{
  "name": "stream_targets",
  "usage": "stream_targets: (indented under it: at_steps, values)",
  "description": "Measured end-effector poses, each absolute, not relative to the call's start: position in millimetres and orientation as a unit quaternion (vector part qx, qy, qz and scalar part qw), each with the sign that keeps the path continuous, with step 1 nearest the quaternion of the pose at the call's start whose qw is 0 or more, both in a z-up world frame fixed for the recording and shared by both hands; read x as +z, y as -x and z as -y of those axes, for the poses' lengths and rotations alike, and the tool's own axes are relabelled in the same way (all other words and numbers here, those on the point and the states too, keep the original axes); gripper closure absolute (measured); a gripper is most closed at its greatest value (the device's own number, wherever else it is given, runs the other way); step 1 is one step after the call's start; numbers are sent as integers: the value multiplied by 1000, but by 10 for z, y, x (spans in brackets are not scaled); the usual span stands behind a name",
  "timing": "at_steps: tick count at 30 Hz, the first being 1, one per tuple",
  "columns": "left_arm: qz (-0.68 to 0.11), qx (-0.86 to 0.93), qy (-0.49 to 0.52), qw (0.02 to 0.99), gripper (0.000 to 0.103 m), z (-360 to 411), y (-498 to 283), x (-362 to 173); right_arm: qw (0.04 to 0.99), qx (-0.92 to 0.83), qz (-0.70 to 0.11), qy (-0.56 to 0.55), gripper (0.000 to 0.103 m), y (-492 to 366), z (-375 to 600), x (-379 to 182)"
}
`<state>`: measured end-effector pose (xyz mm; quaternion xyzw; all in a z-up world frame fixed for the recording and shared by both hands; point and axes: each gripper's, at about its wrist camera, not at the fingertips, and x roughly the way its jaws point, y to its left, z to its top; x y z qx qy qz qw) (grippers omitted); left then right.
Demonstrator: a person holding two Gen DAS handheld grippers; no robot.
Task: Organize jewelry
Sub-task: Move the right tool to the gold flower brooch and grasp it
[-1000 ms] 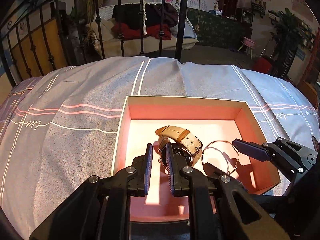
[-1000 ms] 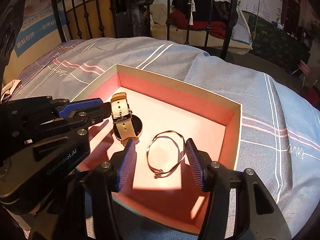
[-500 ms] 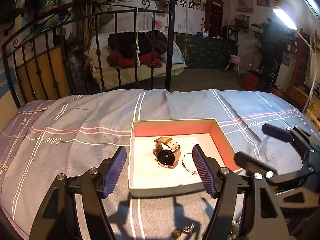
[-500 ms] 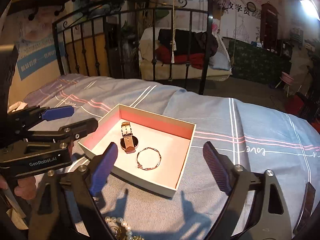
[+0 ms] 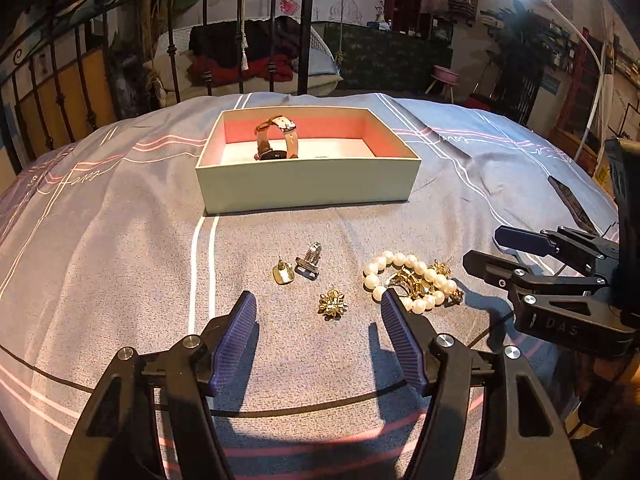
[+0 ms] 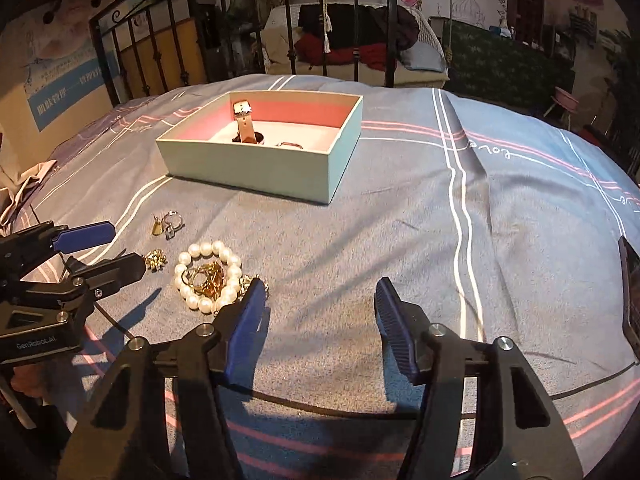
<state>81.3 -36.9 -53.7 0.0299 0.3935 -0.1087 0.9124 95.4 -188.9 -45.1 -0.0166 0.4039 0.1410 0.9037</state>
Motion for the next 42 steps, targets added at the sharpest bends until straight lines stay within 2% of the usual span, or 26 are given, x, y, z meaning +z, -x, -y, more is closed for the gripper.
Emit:
stream_targets:
  at_steps: [4,11,13,15,22,42]
  values:
    - [-409,-104,-38,906,59,406,-866,-645,898,147,-414,29,48,-952,1814,-546]
    - [-415,-107,-36,903,73,415,-903,-730,892,168,-417,55,49,-968,1619,-578]
    - [-417,-108,-29,902,81,397,-926,-735,890,173,-417,61,53,-983,1565,-578]
    - [-417,-109,-23,902,85,378,-940,-737,889,177,-418,68,60,-1004,1514,-579]
    - [-411,-115,-19,904,86,355,-908,-734,889,184,-411,77,80,-1002,1476,-577]
    - [-380,-121,-9,917,86,284,-791,-636,903,186,-385,35,82,-862,1589,-532]
